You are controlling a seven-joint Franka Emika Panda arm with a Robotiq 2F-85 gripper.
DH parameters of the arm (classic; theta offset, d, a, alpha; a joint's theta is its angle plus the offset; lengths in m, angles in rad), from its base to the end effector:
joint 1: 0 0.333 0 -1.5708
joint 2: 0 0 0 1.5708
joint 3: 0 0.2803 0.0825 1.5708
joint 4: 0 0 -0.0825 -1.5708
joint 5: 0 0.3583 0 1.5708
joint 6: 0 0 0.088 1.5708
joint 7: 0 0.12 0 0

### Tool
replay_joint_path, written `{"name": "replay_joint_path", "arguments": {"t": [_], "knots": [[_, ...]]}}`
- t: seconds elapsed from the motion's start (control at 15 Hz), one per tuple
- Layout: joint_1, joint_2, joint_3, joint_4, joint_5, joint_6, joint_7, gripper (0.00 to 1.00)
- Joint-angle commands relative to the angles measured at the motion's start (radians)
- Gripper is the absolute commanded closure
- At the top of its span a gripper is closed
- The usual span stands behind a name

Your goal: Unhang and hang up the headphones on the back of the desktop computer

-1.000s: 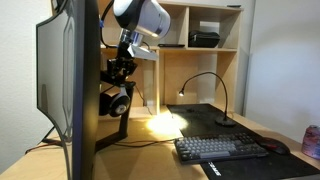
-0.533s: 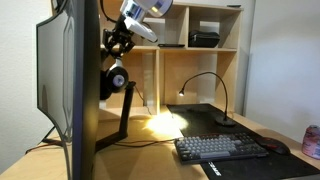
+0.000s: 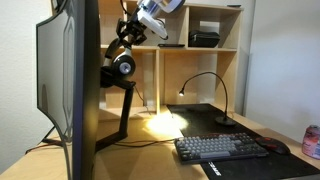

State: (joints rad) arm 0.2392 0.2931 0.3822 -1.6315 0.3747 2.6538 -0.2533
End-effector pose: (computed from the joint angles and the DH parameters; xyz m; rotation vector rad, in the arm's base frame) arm 0.5629 0.3575 0.5100 -2.4007 -0.6801 -0.8538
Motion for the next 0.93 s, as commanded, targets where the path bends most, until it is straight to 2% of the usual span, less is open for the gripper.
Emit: {"name": "replay_joint_path", "arguments": {"t": [0.0, 0.27, 0.4, 0.53, 0.67, 0.73, 0.87], "knots": [[-0.109, -0.121, 0.057, -0.089, 0.24, 0.115, -0.137, 0.77], [-0.184, -0.234, 0.071, -0.115, 0.551, 0.196, -0.323, 0.77], [-0.204, -0.308, 0.041, -0.152, 0.641, 0.117, -0.368, 0.77], [-0.221, -0.383, 0.001, -0.232, 0.594, 0.018, -0.297, 0.77], [-0.243, -0.444, -0.031, -0.323, 0.479, -0.085, -0.188, 0.77], [-0.179, -0.465, -0.113, -0.36, 0.419, -0.122, -0.141, 0.77], [-0.174, -0.499, -0.163, -0.412, 0.323, -0.242, -0.065, 0.77]]}}
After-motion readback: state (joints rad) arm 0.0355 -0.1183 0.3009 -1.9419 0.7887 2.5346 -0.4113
